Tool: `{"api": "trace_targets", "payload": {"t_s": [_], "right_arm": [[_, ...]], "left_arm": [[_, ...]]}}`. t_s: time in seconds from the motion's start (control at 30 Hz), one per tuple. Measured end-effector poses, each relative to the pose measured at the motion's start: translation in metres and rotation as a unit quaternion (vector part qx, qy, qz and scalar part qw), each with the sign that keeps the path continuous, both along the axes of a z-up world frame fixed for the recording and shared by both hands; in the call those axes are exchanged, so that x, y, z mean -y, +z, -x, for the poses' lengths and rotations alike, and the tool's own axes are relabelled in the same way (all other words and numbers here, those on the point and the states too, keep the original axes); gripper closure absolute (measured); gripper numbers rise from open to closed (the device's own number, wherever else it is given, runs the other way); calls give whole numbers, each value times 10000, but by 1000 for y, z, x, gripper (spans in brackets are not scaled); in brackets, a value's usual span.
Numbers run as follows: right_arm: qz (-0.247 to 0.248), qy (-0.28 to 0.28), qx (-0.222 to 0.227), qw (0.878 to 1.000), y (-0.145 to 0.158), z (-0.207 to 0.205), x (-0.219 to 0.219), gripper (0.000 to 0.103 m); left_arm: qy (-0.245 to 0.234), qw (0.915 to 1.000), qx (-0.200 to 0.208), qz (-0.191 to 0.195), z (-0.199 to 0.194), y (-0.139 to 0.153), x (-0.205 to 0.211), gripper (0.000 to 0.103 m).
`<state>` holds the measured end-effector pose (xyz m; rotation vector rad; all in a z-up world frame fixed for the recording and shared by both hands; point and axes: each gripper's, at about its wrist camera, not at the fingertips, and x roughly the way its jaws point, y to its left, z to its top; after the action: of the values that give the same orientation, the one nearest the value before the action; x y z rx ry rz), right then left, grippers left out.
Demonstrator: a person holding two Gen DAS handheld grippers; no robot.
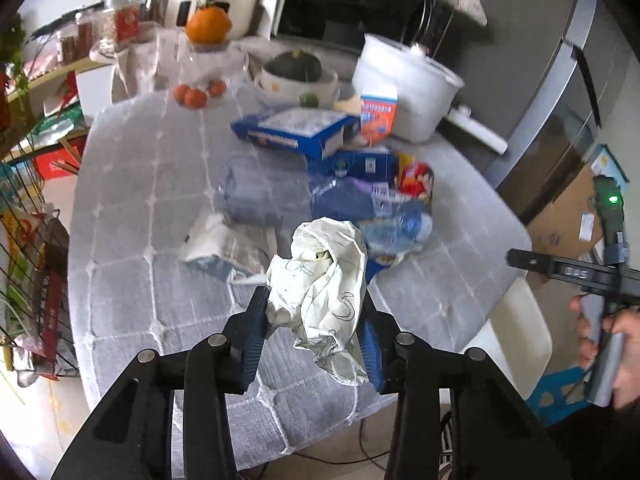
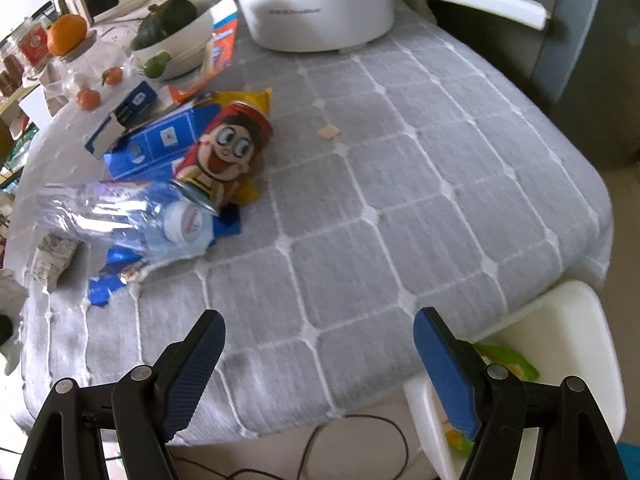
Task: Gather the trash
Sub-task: 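Grasp the red cartoon can with the right gripper and lift it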
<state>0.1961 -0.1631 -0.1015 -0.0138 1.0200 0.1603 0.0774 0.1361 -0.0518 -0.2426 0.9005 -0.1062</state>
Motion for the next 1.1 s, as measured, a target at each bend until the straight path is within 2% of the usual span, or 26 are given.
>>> {"api": "trace_targets", "payload": {"t_s": [0.23,0.5,0.67,0.8,0.87,0.93,1.1], "right_arm": [[-521,-184,63,9985,-3,-33,-21,21],[-1130,-458,88,9925,-19,-76,-46,21],[-1228,-538,132,9909,-29,-94,-55,21],[-1352,-542,-1,9893,-42,-104,-61,22],[-1407,-528,-66,9886,-47,-107,-64,27],[-1529,-501,-182,9868,-54,-109,-64,42],[-1829,-644,-222,9808,-55,-107,-52,43]], "left_arm": [[39,9990,302,-324,-1,17,-1,59],[-36,9988,332,-350,-19,24,3,59],[-56,9990,321,-321,-31,26,3,59],[-45,9992,275,-291,-39,26,4,59],[-37,9992,261,-289,-41,26,5,59],[-40,9993,263,-279,-42,26,5,59],[-23,9992,291,-268,-41,28,7,59]]}}
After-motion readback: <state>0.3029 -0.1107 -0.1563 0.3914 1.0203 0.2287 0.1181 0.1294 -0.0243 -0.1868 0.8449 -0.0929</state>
